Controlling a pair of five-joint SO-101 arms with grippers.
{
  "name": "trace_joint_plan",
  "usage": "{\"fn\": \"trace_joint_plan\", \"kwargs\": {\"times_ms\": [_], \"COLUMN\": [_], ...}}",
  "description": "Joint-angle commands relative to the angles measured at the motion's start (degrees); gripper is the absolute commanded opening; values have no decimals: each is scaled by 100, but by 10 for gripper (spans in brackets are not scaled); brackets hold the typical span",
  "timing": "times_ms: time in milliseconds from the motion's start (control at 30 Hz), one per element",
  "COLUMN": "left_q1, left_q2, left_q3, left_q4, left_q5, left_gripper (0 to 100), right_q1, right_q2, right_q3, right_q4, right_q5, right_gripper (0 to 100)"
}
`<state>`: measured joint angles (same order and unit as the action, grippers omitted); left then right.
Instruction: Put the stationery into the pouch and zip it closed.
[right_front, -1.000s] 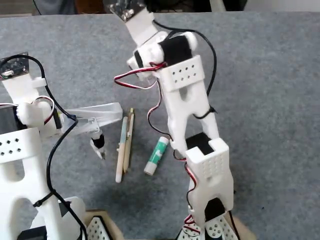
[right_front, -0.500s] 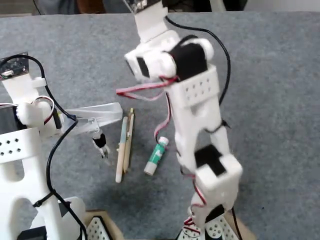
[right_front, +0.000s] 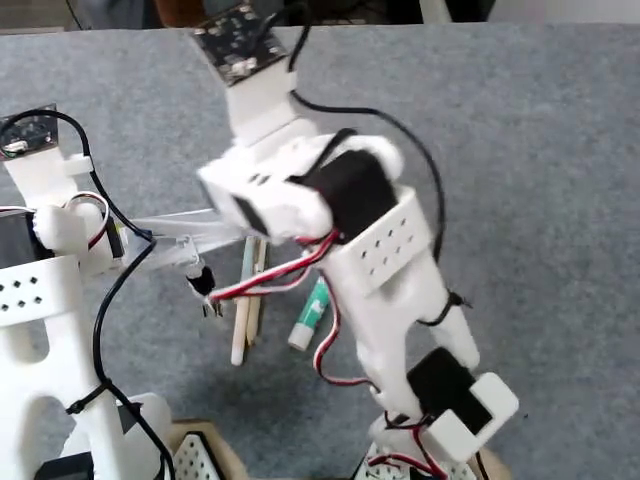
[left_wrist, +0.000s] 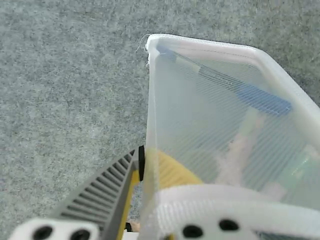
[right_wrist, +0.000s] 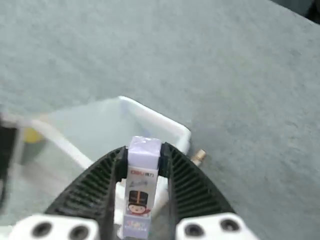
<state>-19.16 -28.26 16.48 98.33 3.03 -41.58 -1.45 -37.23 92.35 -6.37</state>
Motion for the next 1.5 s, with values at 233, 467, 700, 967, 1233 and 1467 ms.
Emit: {"fn": "trace_joint_plan", "kwargs": {"times_ms": [233, 467, 700, 967, 1233, 1467], "left_q1": [-268, -251, -207, -207, -207, -207], "left_q2": [527, 484, 475, 475, 475, 475], "left_q3": [567, 532, 514, 505, 505, 365], "left_q4": [70, 97, 114, 123, 123, 123], "left_q5": [97, 97, 62, 62, 62, 62], "left_gripper": [29, 29, 29, 29, 29, 29], "right_q1": [-695, -677, -677, -554, -580, -615], "right_q2": [-303, -286, -303, -312, -945, -1209], "right_q3": [-127, -66, 813, 1921, 1991, 1991], "right_q4": [-1090, -835, -923, -1943, -2031, -1248], "right_q5": [-1591, -1934, -1881, -1284, -1284, -1284], "right_gripper": [12, 12, 12, 12, 12, 12]}}
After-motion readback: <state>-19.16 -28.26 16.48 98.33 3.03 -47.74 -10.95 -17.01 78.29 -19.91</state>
